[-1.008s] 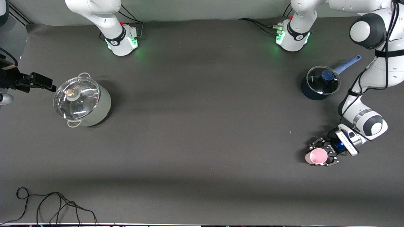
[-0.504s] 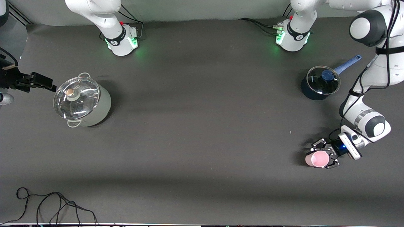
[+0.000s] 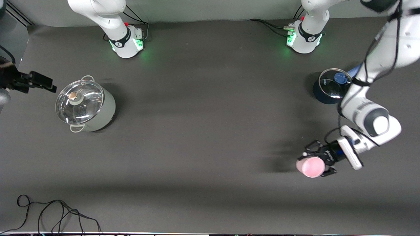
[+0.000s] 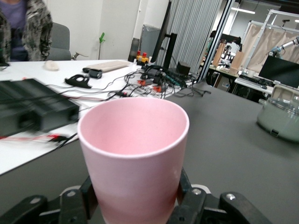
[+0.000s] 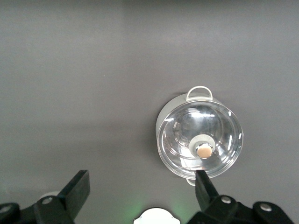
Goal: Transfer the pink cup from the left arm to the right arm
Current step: 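Lift the pink cup with the left gripper toward the table middle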
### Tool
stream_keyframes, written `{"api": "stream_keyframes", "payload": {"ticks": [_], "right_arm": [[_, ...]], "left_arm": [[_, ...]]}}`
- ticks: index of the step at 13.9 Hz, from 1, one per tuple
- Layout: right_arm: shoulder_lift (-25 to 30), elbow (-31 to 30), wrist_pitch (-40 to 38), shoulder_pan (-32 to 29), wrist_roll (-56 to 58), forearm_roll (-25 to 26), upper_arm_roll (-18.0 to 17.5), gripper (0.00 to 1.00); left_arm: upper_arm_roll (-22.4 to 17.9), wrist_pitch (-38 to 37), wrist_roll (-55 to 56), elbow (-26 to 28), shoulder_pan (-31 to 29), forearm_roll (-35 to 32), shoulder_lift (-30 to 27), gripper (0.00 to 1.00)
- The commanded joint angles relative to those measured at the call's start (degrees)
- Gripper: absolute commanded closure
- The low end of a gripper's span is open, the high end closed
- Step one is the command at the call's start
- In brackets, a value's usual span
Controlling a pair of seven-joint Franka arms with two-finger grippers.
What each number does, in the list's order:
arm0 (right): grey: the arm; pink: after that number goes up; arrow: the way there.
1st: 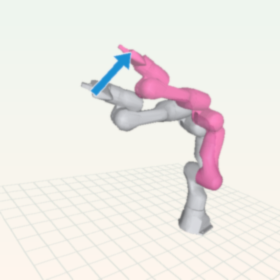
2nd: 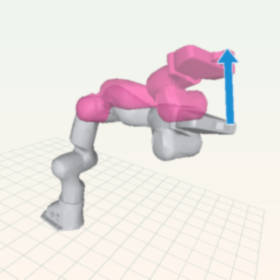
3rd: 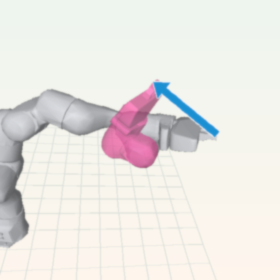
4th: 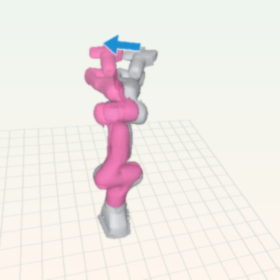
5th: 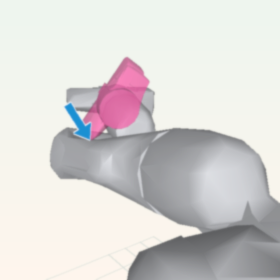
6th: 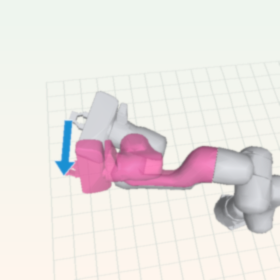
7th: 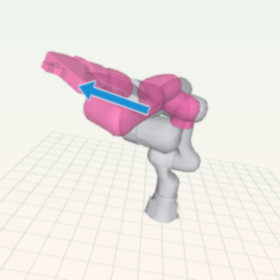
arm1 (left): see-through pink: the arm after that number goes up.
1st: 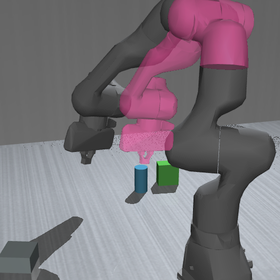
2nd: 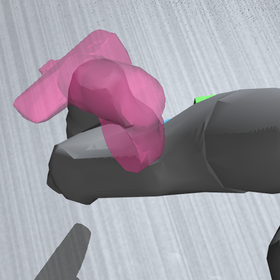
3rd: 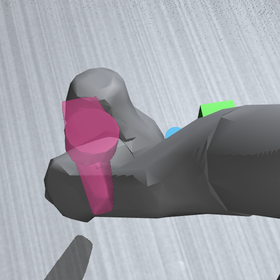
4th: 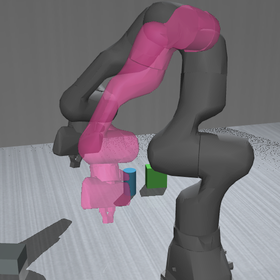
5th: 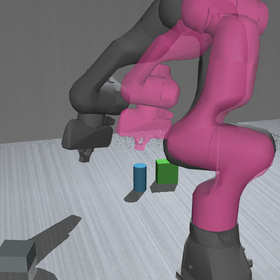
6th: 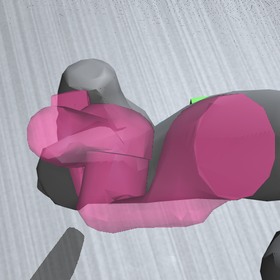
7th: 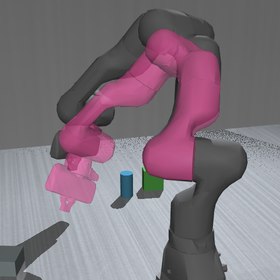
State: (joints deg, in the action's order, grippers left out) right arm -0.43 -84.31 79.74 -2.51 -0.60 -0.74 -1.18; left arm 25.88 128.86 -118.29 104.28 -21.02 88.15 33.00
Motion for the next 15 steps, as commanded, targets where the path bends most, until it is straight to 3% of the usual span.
{"api": "stream_keyframes", "payload": {"ticks": [1,3,9,13,15], "right_arm": [[1.8,-0.2,-0.9,0.4,0.7,0.1,-0.1,0.0],[1.8,-2.6,-4.0,0.7,3.6,0.1,-0.2,0.0],[-0.4,-0.6,-2.7,0.8,4.2,-1.7,0.5,0.0],[0.4,-0.6,-3.0,0.6,1.3,-1.8,0.6,0.0],[0.5,-0.2,-3.0,0.9,-8.7,-5.3,0.5,0.0]], "left_arm": [[5.4,4.1,1.6,8.9,-0.3,7.4,-10.6,0.67],[11.2,10.6,5.7,9.4,-0.3,9.6,-14.2,0.7],[26.9,26.0,7.1,8.7,-0.1,13.5,-17.6,0.75],[40.6,45.0,8.1,3.8,1.2,13.7,-17.2,0.75],[41.2,53.4,12.4,0.4,7.9,13.5,-17.0,0.76]]}}
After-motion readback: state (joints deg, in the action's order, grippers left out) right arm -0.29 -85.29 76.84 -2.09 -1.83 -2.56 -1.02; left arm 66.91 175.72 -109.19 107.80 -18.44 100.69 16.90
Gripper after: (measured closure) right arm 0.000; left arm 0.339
